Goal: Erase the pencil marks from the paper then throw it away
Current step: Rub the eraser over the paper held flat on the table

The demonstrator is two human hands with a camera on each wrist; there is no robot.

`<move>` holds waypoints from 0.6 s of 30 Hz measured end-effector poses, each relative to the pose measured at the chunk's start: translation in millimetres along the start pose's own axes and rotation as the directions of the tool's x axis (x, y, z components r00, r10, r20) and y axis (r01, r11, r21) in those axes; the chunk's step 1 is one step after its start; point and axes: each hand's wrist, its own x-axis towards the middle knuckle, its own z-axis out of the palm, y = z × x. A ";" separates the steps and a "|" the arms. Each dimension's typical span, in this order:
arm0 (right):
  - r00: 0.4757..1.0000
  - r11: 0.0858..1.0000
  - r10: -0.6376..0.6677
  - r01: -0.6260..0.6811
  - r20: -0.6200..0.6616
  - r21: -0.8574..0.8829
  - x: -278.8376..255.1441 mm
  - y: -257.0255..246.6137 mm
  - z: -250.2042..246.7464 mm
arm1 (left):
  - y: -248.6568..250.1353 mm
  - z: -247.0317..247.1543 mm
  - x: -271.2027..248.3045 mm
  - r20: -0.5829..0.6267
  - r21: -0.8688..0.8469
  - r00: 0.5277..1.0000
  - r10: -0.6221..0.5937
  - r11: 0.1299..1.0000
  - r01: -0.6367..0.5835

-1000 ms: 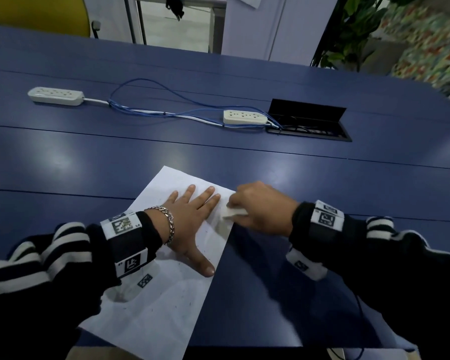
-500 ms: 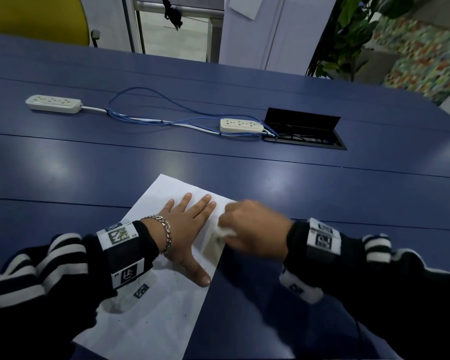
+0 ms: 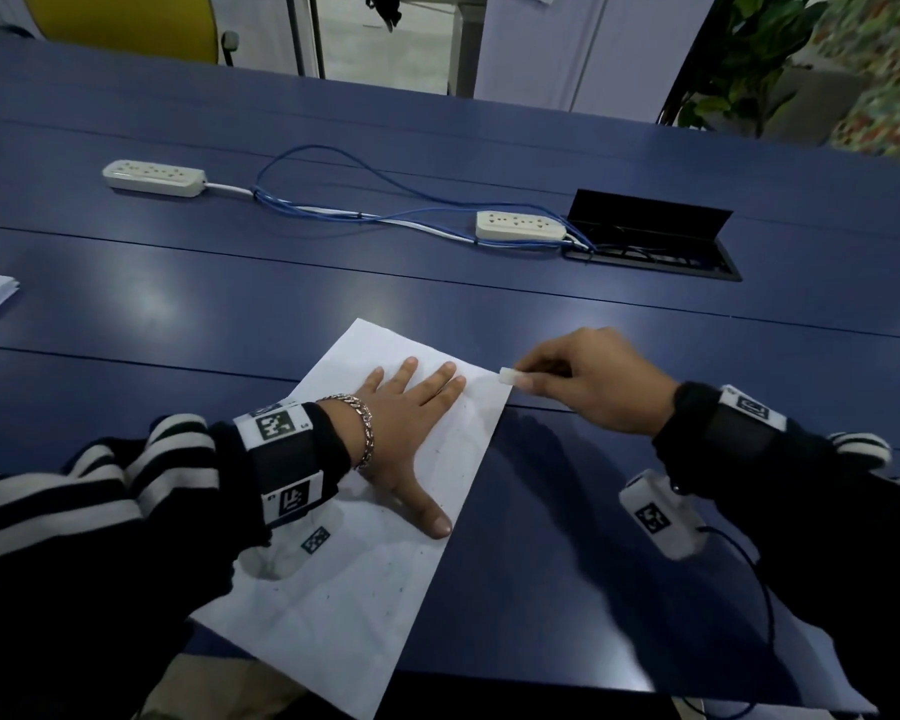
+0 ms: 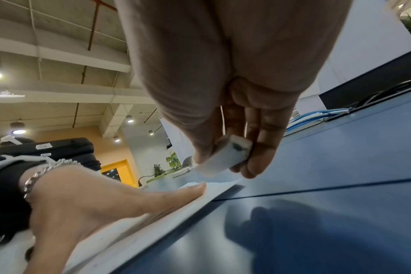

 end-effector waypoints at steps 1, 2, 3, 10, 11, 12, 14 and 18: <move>1.000 1.000 -0.003 0.003 0.010 -0.018 -0.5 0.3 4.0 | 0.6 -2.0 -0.4 0.003 -0.004 1.000 0.003 1.000 -0.003; 1.000 0.999 -0.011 0.012 0.016 -0.036 -0.6 0.0 7.0 | 1.0 -4.5 -0.3 -0.005 -0.014 1.000 0.007 1.000 -0.007; 1.000 0.999 -0.018 0.019 0.023 -0.049 -0.4 -0.5 9.7 | 1.1 -6.9 0.1 -0.026 -0.028 1.000 0.011 1.000 -0.012; 0.994 0.981 -0.085 0.095 0.065 -0.168 4.6 -11.2 21.0 | 6.9 -7.0 11.0 -0.067 -0.012 0.997 0.035 0.999 -0.036; 0.995 0.976 -0.079 0.089 0.058 -0.200 4.7 -13.7 22.2 | 7.2 -5.3 12.6 -0.064 -0.006 0.997 0.031 1.000 -0.031; 0.996 0.972 -0.078 0.087 0.046 -0.220 3.1 -16.8 23.9 | 7.1 -4.2 14.3 -0.064 -0.003 0.998 0.028 1.000 -0.028; 0.992 0.964 -0.116 0.126 0.058 -0.233 -6.4 -25.1 30.5 | 7.1 -2.6 16.4 -0.064 0.000 0.998 0.022 1.000 -0.022; 0.948 0.938 -0.233 0.278 0.216 -0.206 -31.9 -46.7 38.6 | 8.6 -3.2 17.8 -0.054 0.011 0.998 -0.008 1.000 0.009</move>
